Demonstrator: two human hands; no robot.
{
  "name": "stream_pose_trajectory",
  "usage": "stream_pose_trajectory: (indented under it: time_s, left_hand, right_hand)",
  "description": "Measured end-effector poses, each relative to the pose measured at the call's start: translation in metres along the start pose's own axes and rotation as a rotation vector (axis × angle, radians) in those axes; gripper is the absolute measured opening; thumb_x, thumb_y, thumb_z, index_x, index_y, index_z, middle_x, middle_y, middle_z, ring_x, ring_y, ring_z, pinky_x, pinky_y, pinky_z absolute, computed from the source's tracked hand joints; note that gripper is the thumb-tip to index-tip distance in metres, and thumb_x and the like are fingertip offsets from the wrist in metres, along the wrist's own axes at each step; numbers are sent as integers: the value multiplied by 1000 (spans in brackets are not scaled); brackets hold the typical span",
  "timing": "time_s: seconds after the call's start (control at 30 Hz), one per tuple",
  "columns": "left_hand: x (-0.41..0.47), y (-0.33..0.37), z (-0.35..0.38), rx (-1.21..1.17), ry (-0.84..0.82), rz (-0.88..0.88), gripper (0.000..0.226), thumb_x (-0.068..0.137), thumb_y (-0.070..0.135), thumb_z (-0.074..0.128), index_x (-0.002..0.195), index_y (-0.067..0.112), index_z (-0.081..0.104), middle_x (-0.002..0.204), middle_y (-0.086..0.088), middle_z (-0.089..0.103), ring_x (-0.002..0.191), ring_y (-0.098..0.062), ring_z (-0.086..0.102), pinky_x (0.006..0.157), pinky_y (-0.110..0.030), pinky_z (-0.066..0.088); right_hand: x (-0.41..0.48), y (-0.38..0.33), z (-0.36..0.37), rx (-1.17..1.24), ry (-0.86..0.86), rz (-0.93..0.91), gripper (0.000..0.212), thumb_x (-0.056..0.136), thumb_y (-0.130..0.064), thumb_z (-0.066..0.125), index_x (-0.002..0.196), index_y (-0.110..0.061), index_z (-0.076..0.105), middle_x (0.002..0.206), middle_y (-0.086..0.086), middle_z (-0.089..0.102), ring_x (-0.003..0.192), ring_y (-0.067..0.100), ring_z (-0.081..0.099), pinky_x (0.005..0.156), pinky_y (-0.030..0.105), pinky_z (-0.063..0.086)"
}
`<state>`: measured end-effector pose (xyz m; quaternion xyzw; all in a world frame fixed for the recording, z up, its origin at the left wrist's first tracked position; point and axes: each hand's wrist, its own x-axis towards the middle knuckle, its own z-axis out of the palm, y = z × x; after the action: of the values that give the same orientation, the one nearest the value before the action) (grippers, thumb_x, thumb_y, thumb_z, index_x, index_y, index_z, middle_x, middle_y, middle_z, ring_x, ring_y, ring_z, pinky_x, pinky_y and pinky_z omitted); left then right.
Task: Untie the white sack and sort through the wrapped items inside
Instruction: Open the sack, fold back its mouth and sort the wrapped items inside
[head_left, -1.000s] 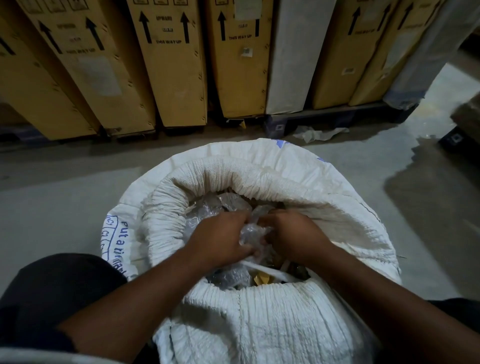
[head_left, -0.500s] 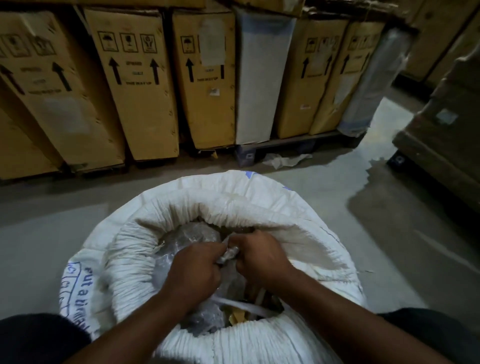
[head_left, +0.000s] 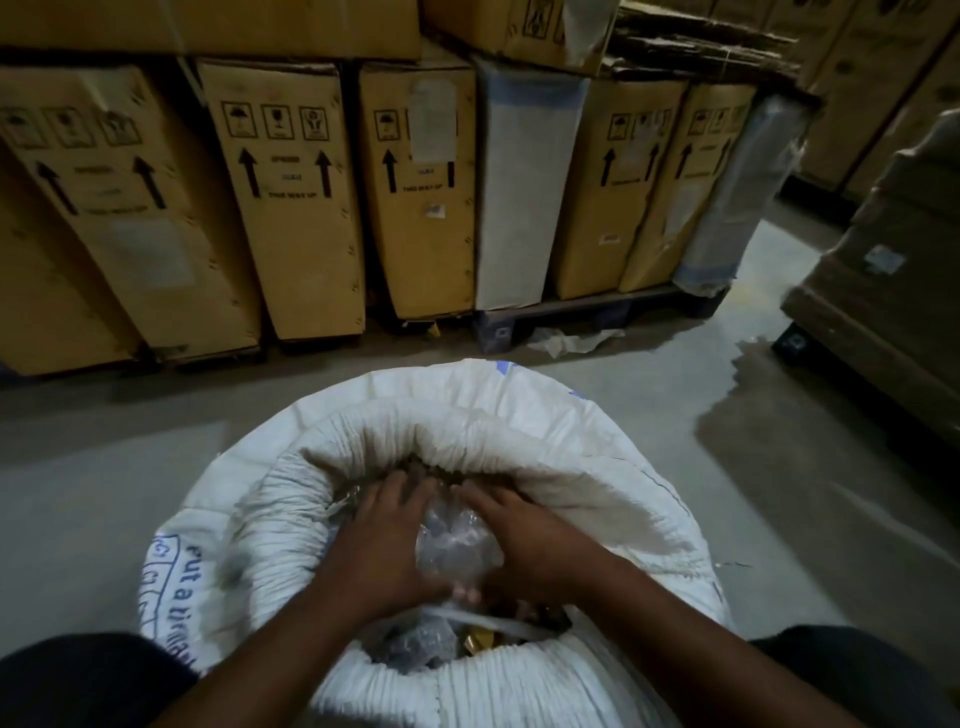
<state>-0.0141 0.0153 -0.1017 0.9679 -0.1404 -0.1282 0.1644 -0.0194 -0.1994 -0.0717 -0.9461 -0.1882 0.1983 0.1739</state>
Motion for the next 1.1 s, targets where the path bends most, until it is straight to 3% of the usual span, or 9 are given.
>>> stream_pose_trajectory:
  time_s: [0.1,0.23,0.37,0.5,0.67,0.87,0.93,1.0,1.1]
  left_hand:
    - [-7,3,3,70,-145,50,125,60,78,71,162,39,10,168,-5,11,155,-28,21,123,-39,29]
    - [-11,11,13,169,-98,107,101,80,59,70,162,38,14,169,-1,19,152,-24,28,119,-41,32]
    - [-9,15,20,240,-91,104,85,81,36,70,155,27,30,158,-2,37,137,-25,46,110,-39,36]
    - [-9,22,20,208,-87,112,49,85,19,63,133,22,53,135,-2,59,124,-26,58,103,-39,40]
    - [-9,16,18,44,-2,99,32,76,19,67,108,20,70,111,-4,73,107,-28,68,87,-36,52]
    - [-7,4,13,24,270,195,38,63,21,67,100,25,74,94,-1,73,91,-31,70,74,-39,56]
    - [-4,1,9,125,334,209,52,69,30,74,121,30,69,119,-7,64,115,-33,60,91,-45,52]
    - [-6,0,3,148,228,101,97,73,53,77,158,37,32,162,-10,29,150,-35,28,118,-52,36]
    - [-13,-6,-1,130,71,3,140,61,73,79,161,41,-13,171,0,-20,160,-29,-10,124,-54,24]
  right_hand:
    - [0,-8,13,-109,-22,-19,96,81,-22,75,160,-37,22,160,6,39,137,29,50,104,36,47]
    - [6,-7,25,-182,47,-60,79,80,-24,70,151,-42,40,142,3,61,117,31,65,93,37,55]
    - [10,-6,32,-170,103,-71,59,84,-26,65,140,-42,53,126,3,71,107,27,70,86,35,57]
    - [17,-3,36,-83,147,-26,39,80,-49,69,117,-37,64,106,0,77,97,23,73,79,32,58]
    - [22,-2,36,-73,143,-12,35,77,-33,64,112,-26,64,104,7,75,96,32,71,76,38,57]
    - [23,-3,28,-127,257,31,47,74,-49,60,119,-33,62,105,2,75,96,28,72,73,33,54]
    - [21,2,18,-46,254,-21,50,76,-43,63,124,-34,56,117,-3,69,109,24,67,82,32,53]
    - [16,10,8,-13,160,-94,76,75,-44,71,145,-36,42,145,-2,53,134,20,49,105,35,47]
    - [5,16,-2,-38,-15,-143,103,77,-47,78,160,-37,19,168,-2,22,149,17,29,120,37,34]
